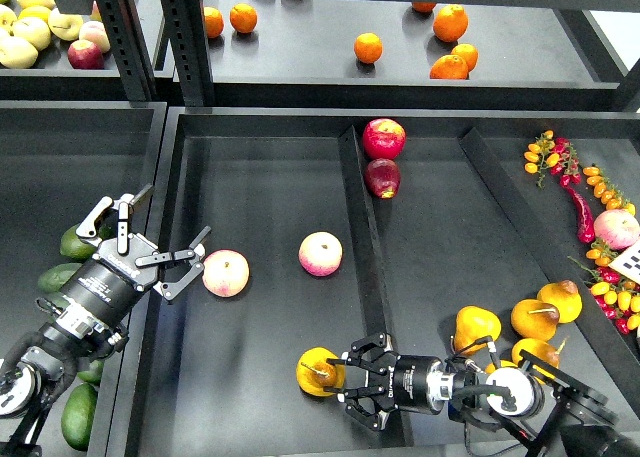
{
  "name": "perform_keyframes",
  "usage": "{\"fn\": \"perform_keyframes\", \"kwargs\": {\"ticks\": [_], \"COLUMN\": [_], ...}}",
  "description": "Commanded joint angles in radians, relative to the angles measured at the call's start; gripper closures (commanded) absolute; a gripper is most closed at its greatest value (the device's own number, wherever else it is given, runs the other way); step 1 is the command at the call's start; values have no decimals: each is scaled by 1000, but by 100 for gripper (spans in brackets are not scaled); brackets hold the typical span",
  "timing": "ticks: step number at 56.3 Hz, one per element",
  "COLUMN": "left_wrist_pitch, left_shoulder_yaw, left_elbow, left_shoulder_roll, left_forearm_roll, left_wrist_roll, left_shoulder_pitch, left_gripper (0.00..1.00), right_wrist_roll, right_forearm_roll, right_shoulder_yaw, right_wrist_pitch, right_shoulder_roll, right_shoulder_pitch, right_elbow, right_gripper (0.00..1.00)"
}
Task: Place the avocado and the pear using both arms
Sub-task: 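Carry the pear over to the other yellow pears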
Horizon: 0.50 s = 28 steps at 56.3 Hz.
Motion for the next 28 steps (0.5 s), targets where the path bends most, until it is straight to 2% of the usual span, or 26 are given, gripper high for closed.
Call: {"fn": "perform_keyframes", "kwargs": {"ticks": [1, 28], "left_wrist_pitch": [0, 0], "left_shoulder_yaw": [3, 8], "left_elbow": [0, 0], "left_shoulder_roll": [0, 0], "left_forearm_roll": [0, 0], "left_wrist_roll": [0, 0], "left_shoulder_pitch": [0, -2], "left_gripper": [1, 1], "right_wrist_roll": [0, 0], "right_forearm_roll": [0, 72], "right_shoulder_yaw": [49, 75], "right_wrist_pitch": [-4, 6], "right_shoulder_roll": [-39, -248], "right_shoulder_pitch": [1, -13], "right_elbow": [25, 102], "right_gripper": [65, 64]}}
